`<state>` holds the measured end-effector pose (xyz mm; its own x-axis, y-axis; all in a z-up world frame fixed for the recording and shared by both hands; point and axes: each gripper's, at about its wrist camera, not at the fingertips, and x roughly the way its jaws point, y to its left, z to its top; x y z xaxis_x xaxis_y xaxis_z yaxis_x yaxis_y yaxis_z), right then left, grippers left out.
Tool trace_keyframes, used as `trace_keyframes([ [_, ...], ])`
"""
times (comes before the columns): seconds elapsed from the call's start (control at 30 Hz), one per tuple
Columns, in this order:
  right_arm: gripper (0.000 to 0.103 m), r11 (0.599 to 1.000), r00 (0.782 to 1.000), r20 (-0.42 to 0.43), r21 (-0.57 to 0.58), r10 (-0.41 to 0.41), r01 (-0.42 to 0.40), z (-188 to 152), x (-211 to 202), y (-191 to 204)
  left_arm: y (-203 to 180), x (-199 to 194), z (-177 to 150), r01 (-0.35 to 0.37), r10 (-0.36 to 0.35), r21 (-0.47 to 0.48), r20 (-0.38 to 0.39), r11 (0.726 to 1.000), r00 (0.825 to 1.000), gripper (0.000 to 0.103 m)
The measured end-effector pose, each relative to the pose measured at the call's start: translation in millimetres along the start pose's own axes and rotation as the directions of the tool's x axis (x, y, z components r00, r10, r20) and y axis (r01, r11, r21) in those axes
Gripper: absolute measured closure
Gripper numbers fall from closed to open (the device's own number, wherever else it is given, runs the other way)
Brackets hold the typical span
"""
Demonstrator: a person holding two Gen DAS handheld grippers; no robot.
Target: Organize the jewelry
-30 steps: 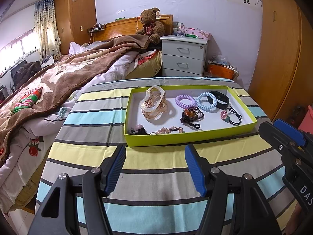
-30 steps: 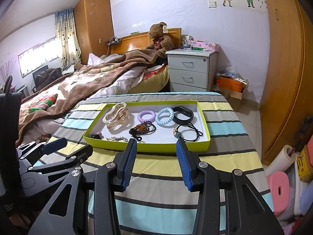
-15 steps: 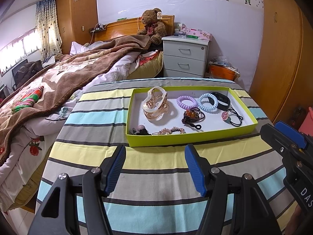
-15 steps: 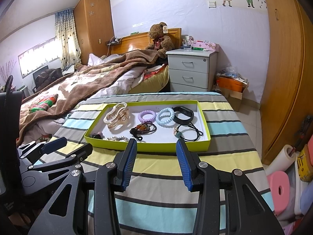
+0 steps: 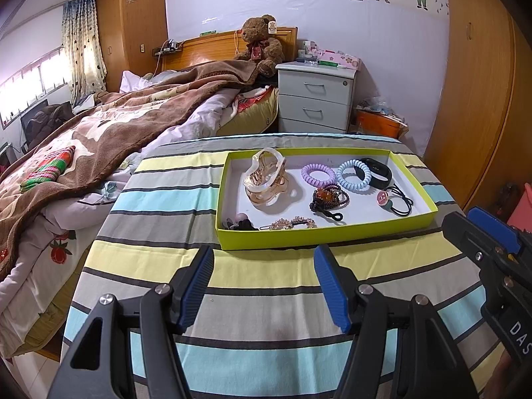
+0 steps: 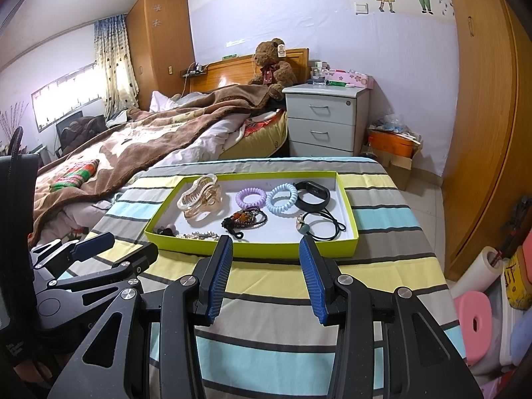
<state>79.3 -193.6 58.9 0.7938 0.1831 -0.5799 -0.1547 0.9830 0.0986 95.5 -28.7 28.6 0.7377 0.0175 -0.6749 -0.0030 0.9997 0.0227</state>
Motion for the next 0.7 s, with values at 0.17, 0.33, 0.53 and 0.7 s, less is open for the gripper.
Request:
trace_keyframes([
  [0.17, 0.060, 1.000, 1.000, 0.001, 0.000, 0.000, 0.000, 0.1, -0.6, 0.2, -2.8, -0.2, -0.7, 0.001, -0.001, 0.005, -0.005, 1.000, 1.000, 0.038],
  [0.33, 0.060, 1.000, 1.000, -0.002, 0.002, 0.001, -0.001, 0.2, -0.7, -0.4, -3.3, 0.3, -0.6, -0.001, 0.001, 0.005, -0.005, 1.000, 1.000, 0.038],
  [0.53, 0.060, 1.000, 1.000, -0.003, 0.001, -0.001, 0.001, 0.1, -0.4, -0.8, -3.7, 1.3, -1.3, -0.001, 0.001, 0.002, -0.008, 1.000, 1.000, 0.038],
  [0.7, 0.060, 1.000, 1.000, -0.002, 0.001, 0.000, 0.000, 0.8, -1.1, -1.3, -3.4, 1.3, -1.3, 0.000, 0.000, 0.001, -0.009, 1.000, 1.000, 0.038],
])
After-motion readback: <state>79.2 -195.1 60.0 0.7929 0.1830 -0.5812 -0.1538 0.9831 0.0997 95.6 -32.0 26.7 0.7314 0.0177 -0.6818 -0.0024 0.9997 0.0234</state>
